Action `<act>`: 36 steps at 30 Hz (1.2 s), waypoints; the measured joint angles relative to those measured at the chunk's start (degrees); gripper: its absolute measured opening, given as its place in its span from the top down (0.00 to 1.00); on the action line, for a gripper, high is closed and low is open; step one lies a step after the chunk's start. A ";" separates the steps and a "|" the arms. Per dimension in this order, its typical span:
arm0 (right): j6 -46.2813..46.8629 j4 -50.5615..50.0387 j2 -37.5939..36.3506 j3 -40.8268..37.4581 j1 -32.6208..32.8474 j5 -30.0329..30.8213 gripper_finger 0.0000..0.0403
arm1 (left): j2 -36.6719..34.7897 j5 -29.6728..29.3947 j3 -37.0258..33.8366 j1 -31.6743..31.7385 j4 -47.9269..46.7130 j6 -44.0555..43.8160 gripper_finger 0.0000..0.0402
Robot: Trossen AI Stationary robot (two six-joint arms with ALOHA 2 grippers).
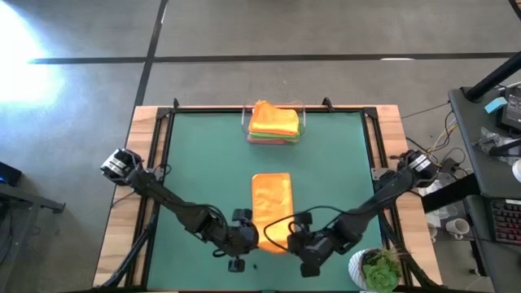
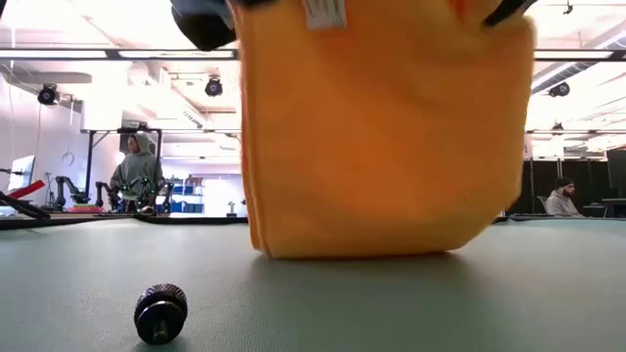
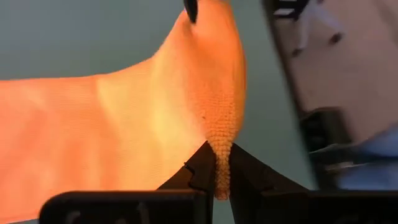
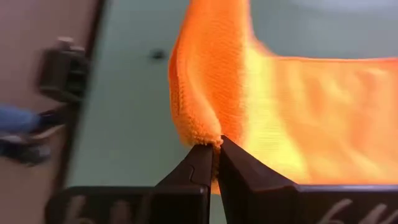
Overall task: Fold microfiber towels
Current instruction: Fold the orange microfiber towel
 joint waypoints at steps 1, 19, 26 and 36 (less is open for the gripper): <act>0.42 -1.58 -0.26 0.00 0.14 1.93 0.98 | 0.01 -1.28 0.03 0.24 -0.73 1.12 0.96; 8.88 -7.27 2.50 -7.85 -13.25 21.35 0.98 | 0.25 -10.41 -2.49 15.24 -13.04 0.99 0.96; 6.07 -6.14 2.50 -9.19 -17.78 21.54 0.98 | 0.38 -10.01 -2.53 20.36 -13.12 1.20 0.96; 4.90 -5.23 2.50 -9.69 -21.54 20.12 0.98 | 0.38 -6.39 -2.53 23.09 -13.39 1.18 0.96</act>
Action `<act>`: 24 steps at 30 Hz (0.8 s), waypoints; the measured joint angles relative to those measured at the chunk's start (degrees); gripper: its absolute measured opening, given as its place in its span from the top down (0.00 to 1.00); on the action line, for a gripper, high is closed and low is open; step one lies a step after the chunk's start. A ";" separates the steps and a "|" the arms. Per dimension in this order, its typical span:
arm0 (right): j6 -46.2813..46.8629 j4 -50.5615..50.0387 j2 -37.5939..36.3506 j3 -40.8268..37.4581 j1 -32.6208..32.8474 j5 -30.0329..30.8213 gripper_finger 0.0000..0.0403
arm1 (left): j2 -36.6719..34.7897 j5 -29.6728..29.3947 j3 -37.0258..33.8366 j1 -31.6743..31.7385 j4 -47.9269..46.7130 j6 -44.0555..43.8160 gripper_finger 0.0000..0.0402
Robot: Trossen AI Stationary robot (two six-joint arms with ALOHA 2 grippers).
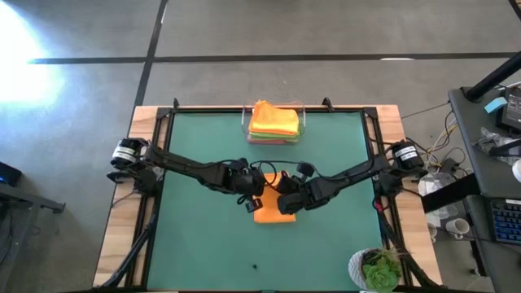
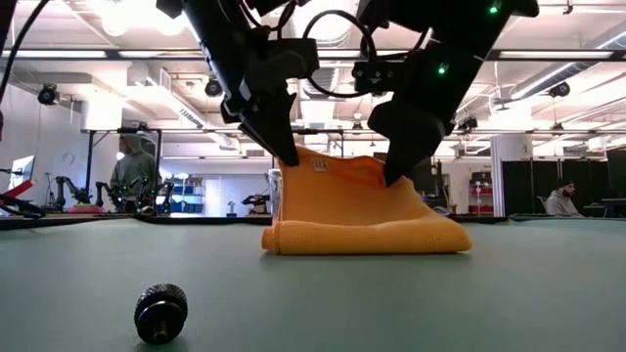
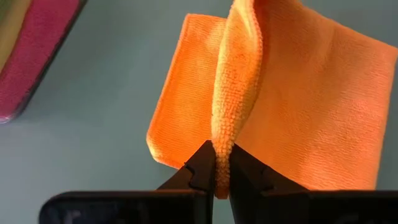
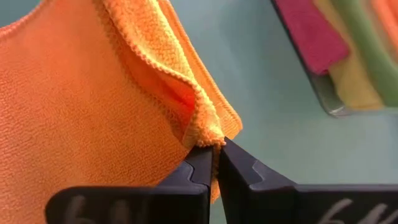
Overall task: Fold microfiber towels
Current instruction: Fold the orange microfiber towel
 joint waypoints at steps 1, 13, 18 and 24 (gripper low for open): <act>-0.37 0.31 0.00 -0.03 -0.28 -0.74 0.98 | 0.00 -0.02 0.00 0.16 -0.02 -0.11 0.96; -4.39 3.16 0.00 -0.06 -3.51 -2.94 0.97 | 0.00 -0.05 0.00 0.34 -0.42 -2.24 0.96; -6.21 4.34 0.00 -0.06 -4.59 -6.74 0.90 | 0.00 0.26 0.00 0.36 -1.02 -1.55 0.96; -6.14 4.41 0.00 -0.06 -5.55 -8.21 0.76 | 0.00 0.21 0.00 0.34 -1.08 -1.21 0.86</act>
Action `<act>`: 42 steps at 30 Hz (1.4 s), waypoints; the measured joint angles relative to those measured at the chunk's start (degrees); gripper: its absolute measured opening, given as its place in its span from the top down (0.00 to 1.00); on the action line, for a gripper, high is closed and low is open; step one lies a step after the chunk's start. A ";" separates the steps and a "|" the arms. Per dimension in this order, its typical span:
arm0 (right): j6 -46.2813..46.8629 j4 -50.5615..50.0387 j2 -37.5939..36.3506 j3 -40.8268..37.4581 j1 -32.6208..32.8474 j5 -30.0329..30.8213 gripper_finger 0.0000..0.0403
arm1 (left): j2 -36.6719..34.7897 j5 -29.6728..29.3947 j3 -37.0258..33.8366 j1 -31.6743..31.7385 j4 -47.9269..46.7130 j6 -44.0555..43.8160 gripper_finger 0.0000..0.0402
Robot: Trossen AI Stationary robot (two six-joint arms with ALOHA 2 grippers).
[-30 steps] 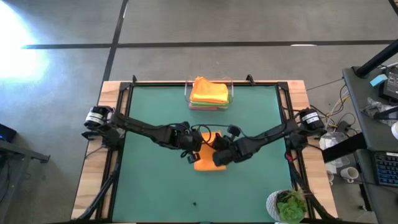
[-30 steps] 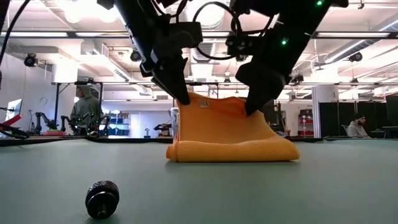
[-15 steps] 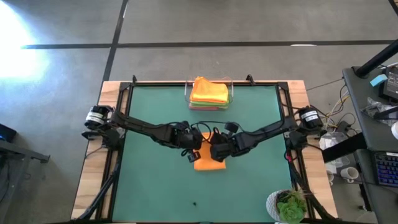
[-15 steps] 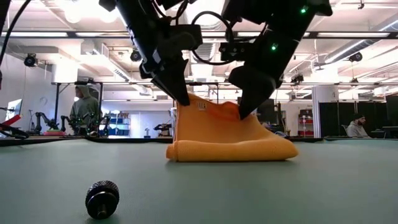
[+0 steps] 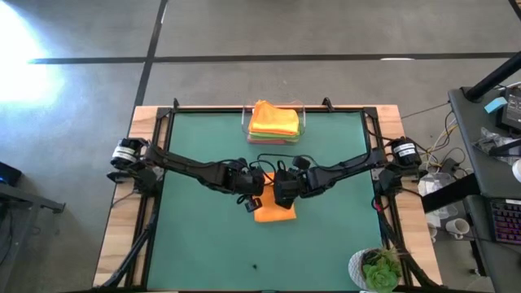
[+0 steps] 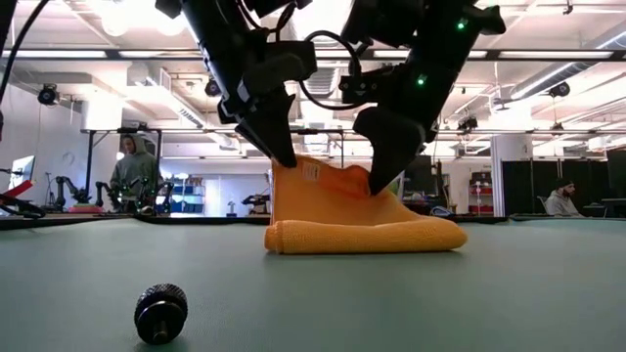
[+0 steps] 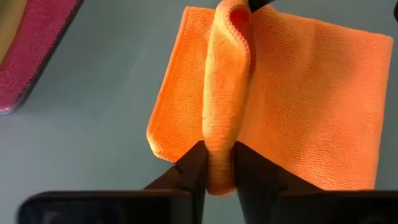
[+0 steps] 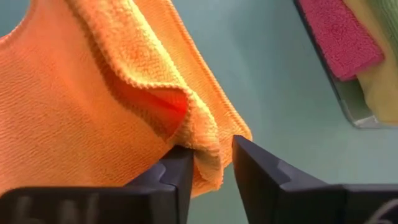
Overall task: Fold microfiber towels
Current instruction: Fold the orange microfiber towel
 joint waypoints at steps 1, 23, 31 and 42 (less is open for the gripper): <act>0.00 0.01 0.00 0.00 -0.19 0.00 0.74 | 0.01 -0.27 0.00 0.00 -0.02 0.02 0.83; 11.55 -12.65 -24.33 -1.05 -0.17 -7.49 0.68 | -4.55 -2.70 1.49 1.78 -4.38 0.03 0.49; 19.15 -12.65 -32.17 -5.98 3.15 -8.05 0.73 | -2.26 5.98 -3.08 2.77 9.39 6.42 0.49; 21.52 -11.13 -32.75 -10.76 3.78 -8.10 0.78 | 4.53 12.76 -4.17 7.37 14.65 7.51 0.62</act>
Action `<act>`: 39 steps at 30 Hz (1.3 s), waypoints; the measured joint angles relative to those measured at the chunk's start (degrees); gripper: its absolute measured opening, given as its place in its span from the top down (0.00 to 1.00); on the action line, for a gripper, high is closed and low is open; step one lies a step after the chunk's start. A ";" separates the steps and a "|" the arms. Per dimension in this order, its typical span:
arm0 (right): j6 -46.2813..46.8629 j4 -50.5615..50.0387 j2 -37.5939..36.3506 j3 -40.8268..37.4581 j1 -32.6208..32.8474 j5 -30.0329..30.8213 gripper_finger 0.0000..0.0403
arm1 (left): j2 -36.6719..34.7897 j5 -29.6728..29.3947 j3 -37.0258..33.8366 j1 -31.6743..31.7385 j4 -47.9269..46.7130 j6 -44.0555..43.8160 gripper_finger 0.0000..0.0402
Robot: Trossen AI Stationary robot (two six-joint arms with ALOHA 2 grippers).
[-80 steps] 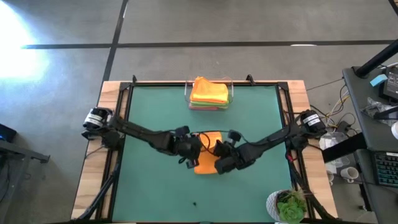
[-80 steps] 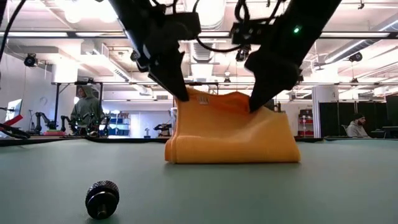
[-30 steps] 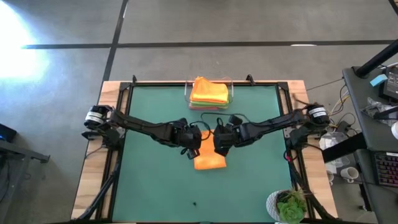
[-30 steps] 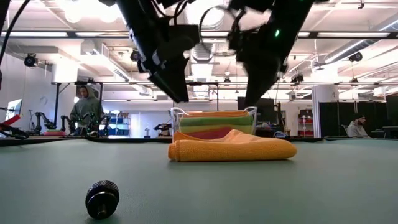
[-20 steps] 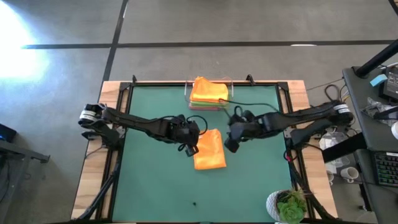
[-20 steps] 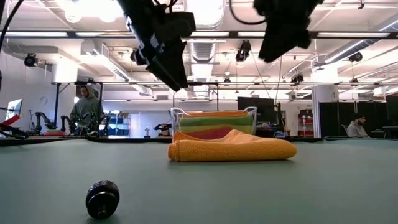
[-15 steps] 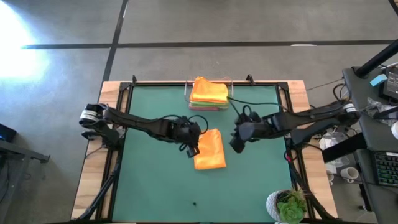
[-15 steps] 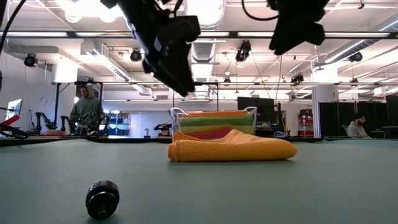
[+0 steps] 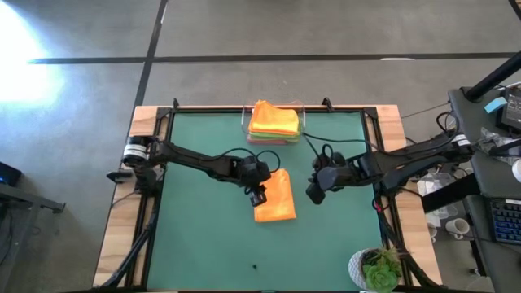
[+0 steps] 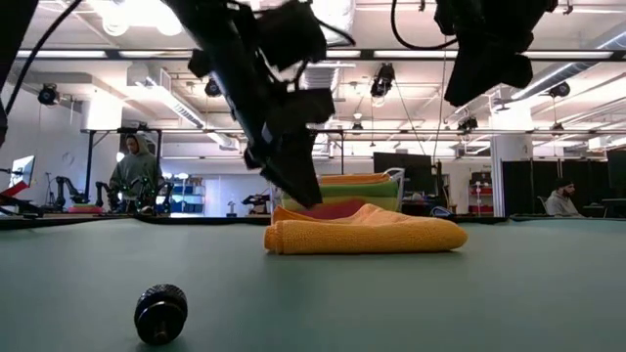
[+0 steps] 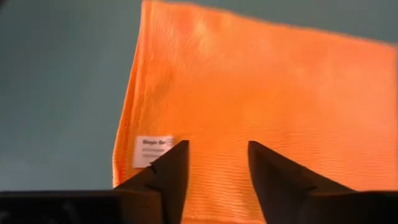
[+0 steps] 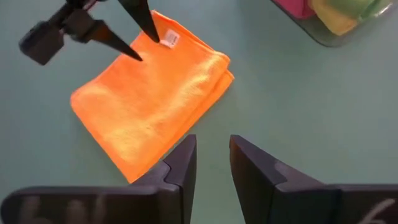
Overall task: Fold microfiber towels
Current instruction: Fold the orange microfiber towel
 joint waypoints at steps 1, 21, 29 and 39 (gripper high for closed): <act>-0.03 0.21 0.09 -0.31 0.00 -0.01 0.79 | 0.68 0.32 0.00 0.40 0.01 0.00 0.65; -6.11 0.00 0.07 -1.37 -0.04 0.14 0.82 | 5.87 -1.80 0.22 4.87 -3.10 -15.14 0.98; -5.96 -0.03 0.07 -1.37 -0.04 0.14 0.82 | 5.83 -8.72 0.22 4.89 -9.28 -31.66 0.98; -5.91 -0.08 0.08 -1.37 -0.04 0.14 0.82 | 4.17 -16.63 -0.21 5.02 -16.54 -39.27 0.98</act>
